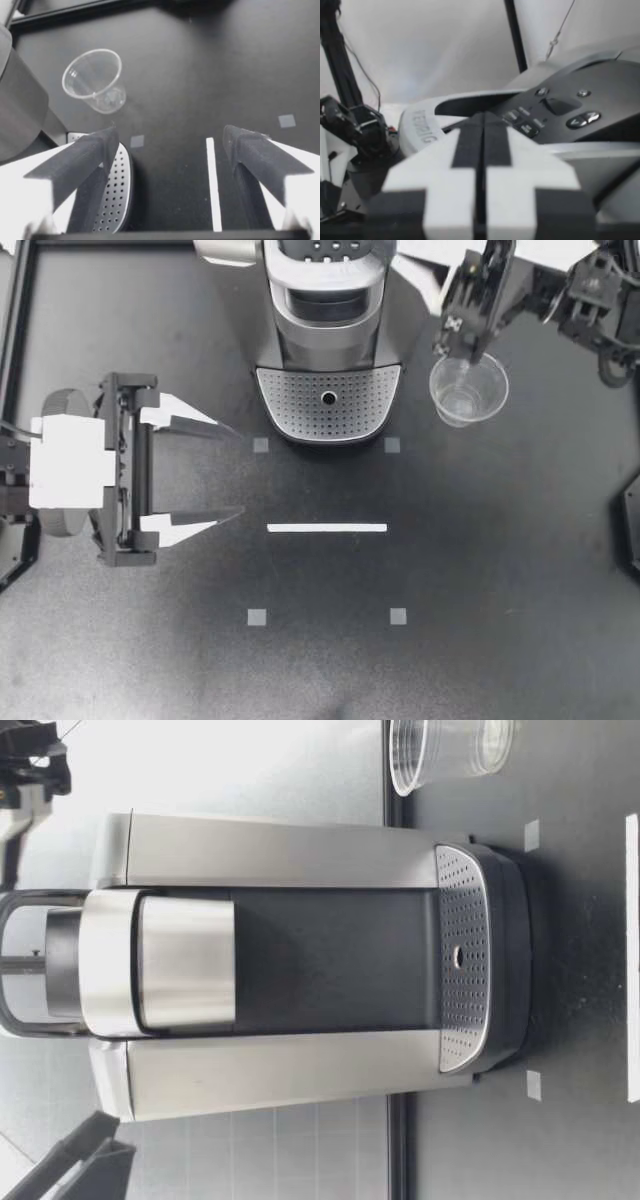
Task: Place the coffee capsule inside the capsule container, then place the cup onto the center of the cup tray, then push the 'Hot Water' and 'Travel Mug' buttons.
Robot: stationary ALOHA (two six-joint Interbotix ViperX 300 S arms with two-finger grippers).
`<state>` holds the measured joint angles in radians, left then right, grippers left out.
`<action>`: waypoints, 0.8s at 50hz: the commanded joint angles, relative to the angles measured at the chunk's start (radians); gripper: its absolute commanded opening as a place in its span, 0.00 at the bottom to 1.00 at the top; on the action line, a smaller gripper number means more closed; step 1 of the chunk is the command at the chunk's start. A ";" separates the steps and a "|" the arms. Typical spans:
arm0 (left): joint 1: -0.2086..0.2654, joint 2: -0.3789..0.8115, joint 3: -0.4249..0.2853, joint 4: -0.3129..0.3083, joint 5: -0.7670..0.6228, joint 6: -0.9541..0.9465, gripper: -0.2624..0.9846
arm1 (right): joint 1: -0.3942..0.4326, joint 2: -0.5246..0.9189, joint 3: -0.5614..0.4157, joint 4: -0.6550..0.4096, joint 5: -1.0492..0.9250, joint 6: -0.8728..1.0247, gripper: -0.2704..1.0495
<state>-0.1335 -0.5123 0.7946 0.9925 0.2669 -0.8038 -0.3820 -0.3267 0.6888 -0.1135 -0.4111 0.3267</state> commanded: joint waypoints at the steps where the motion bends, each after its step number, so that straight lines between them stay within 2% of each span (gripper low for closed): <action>1: -0.002 -0.005 -0.011 0.002 -0.005 -0.002 0.84 | 0.012 -0.006 0.002 0.002 -0.002 0.005 0.25; 21: -0.002 -0.005 -0.003 0.002 -0.005 -0.012 0.84 | 0.017 -0.026 0.074 0.002 -0.002 0.072 0.25; 29: -0.002 -0.005 -0.003 -0.002 -0.005 -0.014 0.84 | 0.015 -0.078 0.091 0.005 0.006 0.084 0.25; 40: 0.000 -0.005 0.006 -0.003 -0.005 -0.014 0.84 | 0.003 -0.253 0.242 0.051 0.167 0.169 0.25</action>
<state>-0.1335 -0.5108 0.8115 0.9894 0.2669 -0.8176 -0.3651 -0.5231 0.9004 -0.0782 -0.2915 0.4786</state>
